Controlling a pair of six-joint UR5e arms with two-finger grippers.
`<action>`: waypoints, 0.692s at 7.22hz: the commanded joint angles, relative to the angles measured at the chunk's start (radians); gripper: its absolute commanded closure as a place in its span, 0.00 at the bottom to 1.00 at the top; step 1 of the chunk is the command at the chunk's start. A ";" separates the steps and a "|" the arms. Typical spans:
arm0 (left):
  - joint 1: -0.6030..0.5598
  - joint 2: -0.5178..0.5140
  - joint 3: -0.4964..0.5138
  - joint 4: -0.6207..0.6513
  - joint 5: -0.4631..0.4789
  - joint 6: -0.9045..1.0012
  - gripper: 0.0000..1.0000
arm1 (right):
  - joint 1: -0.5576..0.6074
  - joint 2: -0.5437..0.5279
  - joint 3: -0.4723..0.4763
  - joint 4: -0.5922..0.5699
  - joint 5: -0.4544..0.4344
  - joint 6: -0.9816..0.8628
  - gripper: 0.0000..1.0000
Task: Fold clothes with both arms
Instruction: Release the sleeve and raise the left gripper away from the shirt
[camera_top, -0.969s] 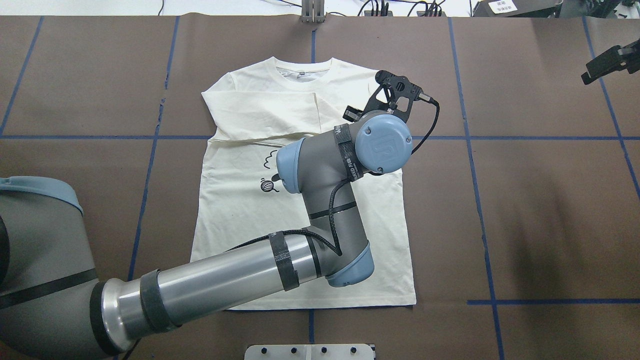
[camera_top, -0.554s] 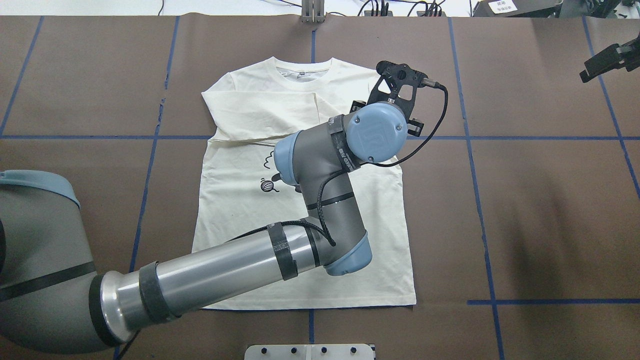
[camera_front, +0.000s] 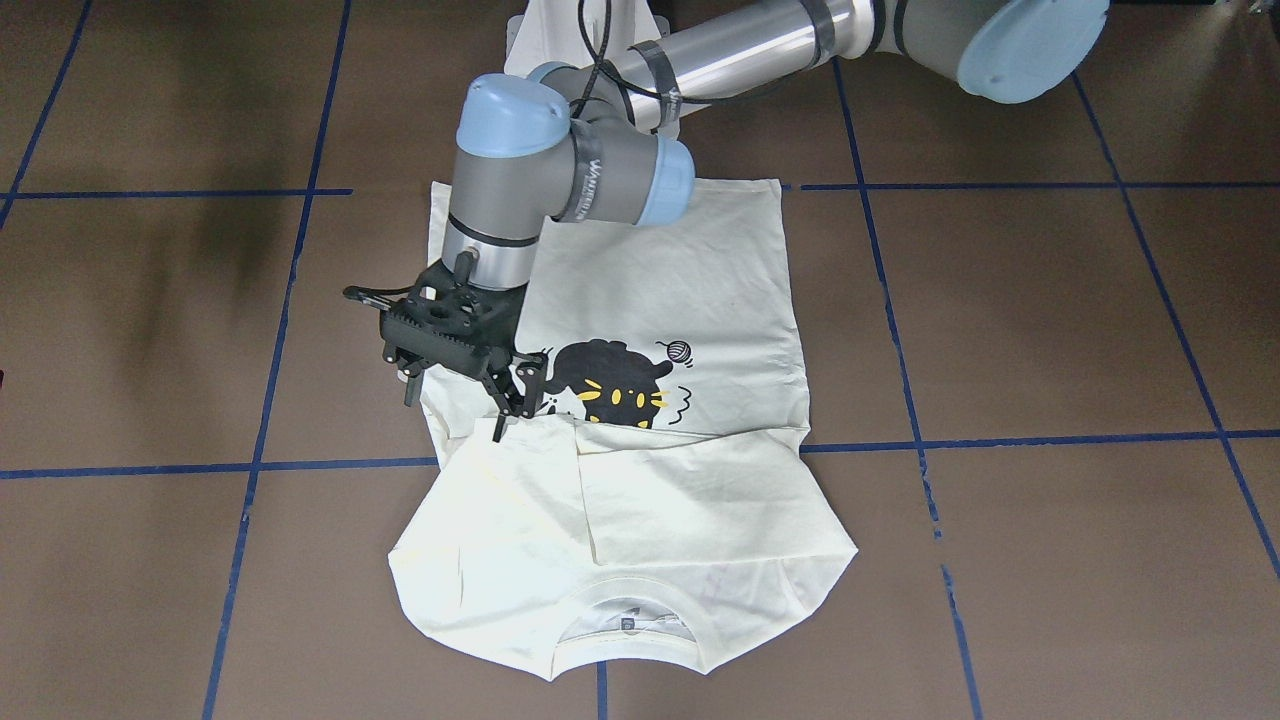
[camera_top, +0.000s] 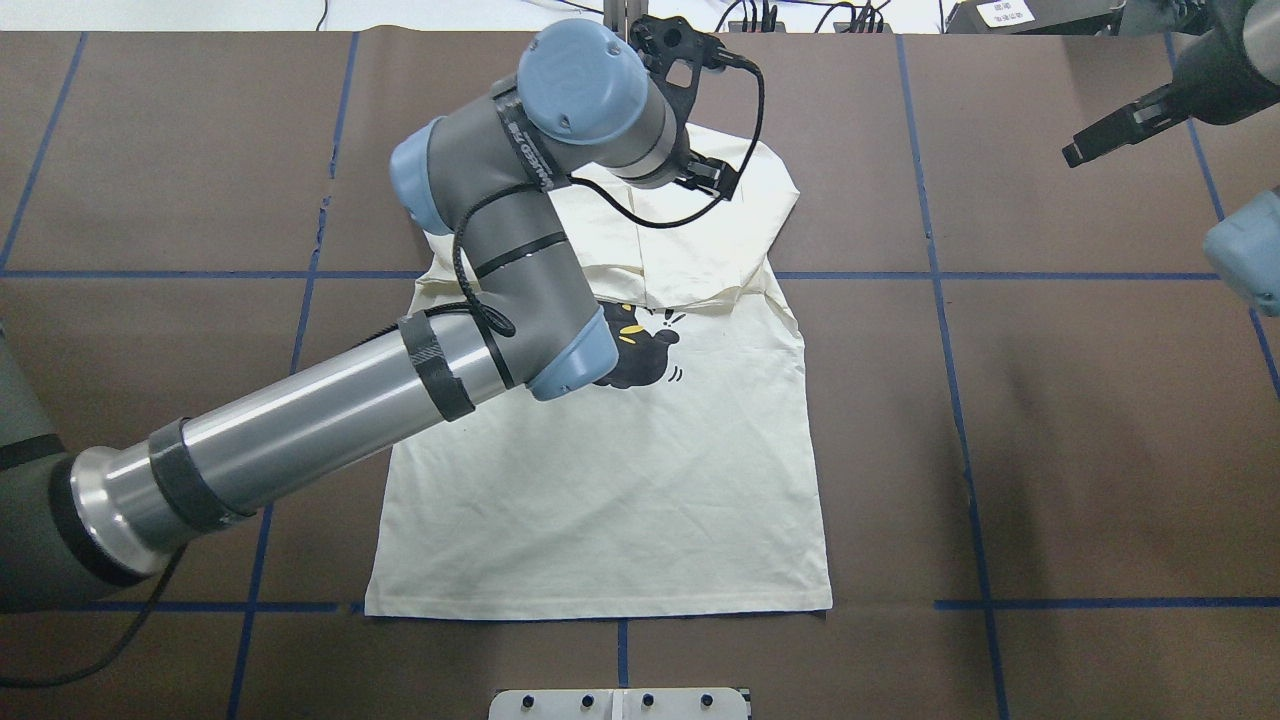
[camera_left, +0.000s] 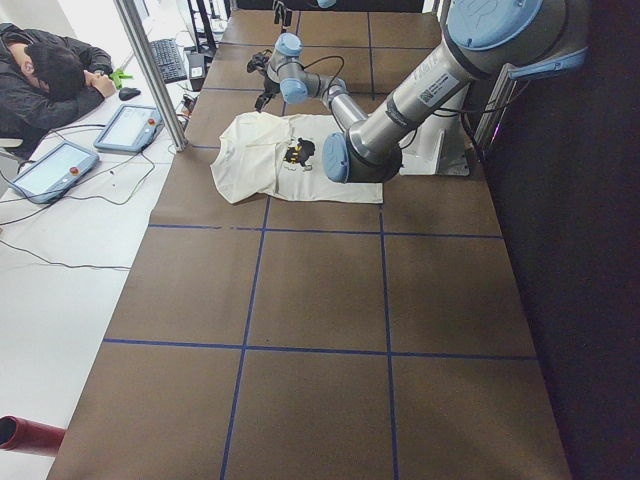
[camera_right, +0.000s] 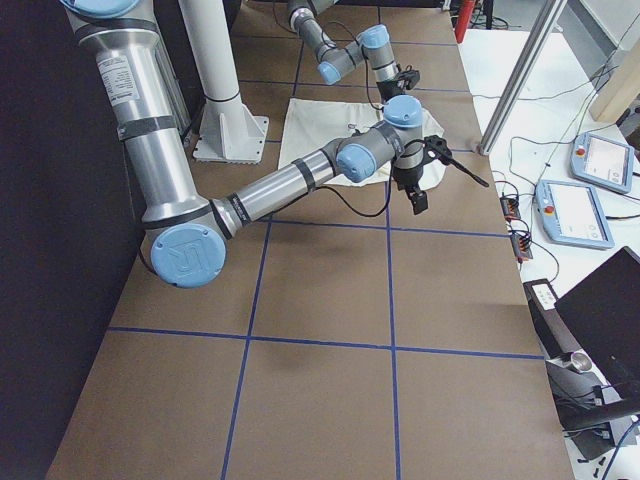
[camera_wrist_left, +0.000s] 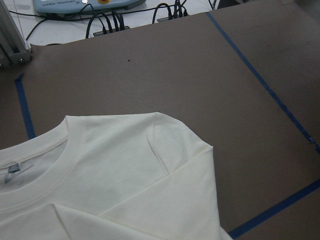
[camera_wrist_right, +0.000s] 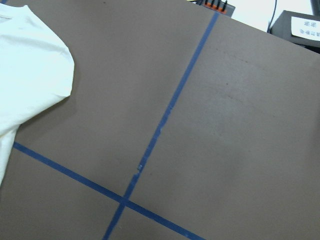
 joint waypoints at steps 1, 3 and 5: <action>-0.111 0.165 -0.157 0.074 -0.088 0.147 0.00 | -0.142 0.084 0.005 0.040 -0.142 0.144 0.00; -0.212 0.322 -0.248 0.062 -0.138 0.203 0.00 | -0.311 0.181 -0.017 0.010 -0.333 0.265 0.03; -0.280 0.417 -0.288 0.059 -0.145 0.403 0.00 | -0.440 0.305 -0.037 -0.151 -0.506 0.345 0.04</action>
